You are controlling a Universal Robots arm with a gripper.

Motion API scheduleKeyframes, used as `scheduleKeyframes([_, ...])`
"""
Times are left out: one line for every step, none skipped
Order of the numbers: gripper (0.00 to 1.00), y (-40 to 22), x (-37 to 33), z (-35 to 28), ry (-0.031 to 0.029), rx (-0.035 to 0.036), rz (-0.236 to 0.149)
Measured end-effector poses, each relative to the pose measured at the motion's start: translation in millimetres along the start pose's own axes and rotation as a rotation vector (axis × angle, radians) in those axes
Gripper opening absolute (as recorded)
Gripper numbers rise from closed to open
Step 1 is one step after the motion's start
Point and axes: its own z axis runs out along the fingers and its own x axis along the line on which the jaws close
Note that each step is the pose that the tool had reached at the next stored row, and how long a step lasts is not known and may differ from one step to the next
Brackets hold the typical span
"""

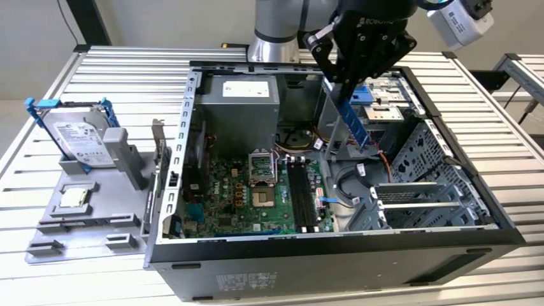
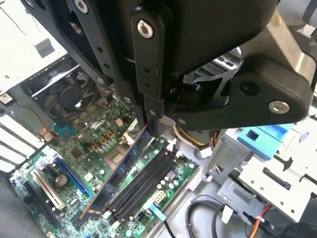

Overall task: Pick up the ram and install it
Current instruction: 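Insert the ram into the slot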

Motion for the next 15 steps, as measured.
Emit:
scheduleKeyframes([0.0, -0.5, -0.5, 0.6, -0.0016, -0.0099, 0.0])
scheduleKeyframes([0.0, -1.1, -1.3, 1.2, -0.0033, -0.02, 0.0])
scheduleKeyframes([0.0, -1.9, -2.8, 2.2, -0.0045, -0.0266, 0.0])
scheduleKeyframes([0.0, -2.4, -4.9, 3.5, -0.0048, -0.0284, 0.0])
scheduleKeyframes([0.0, -3.1, -7.2, 4.2, -0.0049, -0.029, 0.001])
scheduleKeyframes([0.0, -3.7, -9.4, 5.0, -0.005, -0.0293, 0.002])
scheduleKeyframes([0.0, -4.3, -12.1, 6.0, -0.005, -0.0293, 0.003])
scheduleKeyframes([0.0, -4.8, -14.4, 6.9, -0.005, -0.0294, 0.004])
scheduleKeyframes([0.0, -5.3, -16.3, 8.1, -0.0052, -0.0296, 0.006])
scheduleKeyframes([0.0, -5.7, -17.6, 9.7, -0.0054, -0.0299, 0.01])
scheduleKeyframes([0.0, -5.9, -18.0, 11.3, -0.0058, -0.0302, 0.016])
scheduleKeyframes([0.0, -6.0, -18.0, 12.7, -0.0063, -0.0302, 0.027])
scheduleKeyframes([0.0, -6.1, -18.1, 13.8, -0.007, -0.0304, 0.041])
scheduleKeyframes([0.0, -6.1, -18.1, 15.0, -0.0077, -0.0305, 0.055])
scheduleKeyframes([0.0, -6.2, -18.1, 16.4, -0.0085, -0.0306, 0.071])
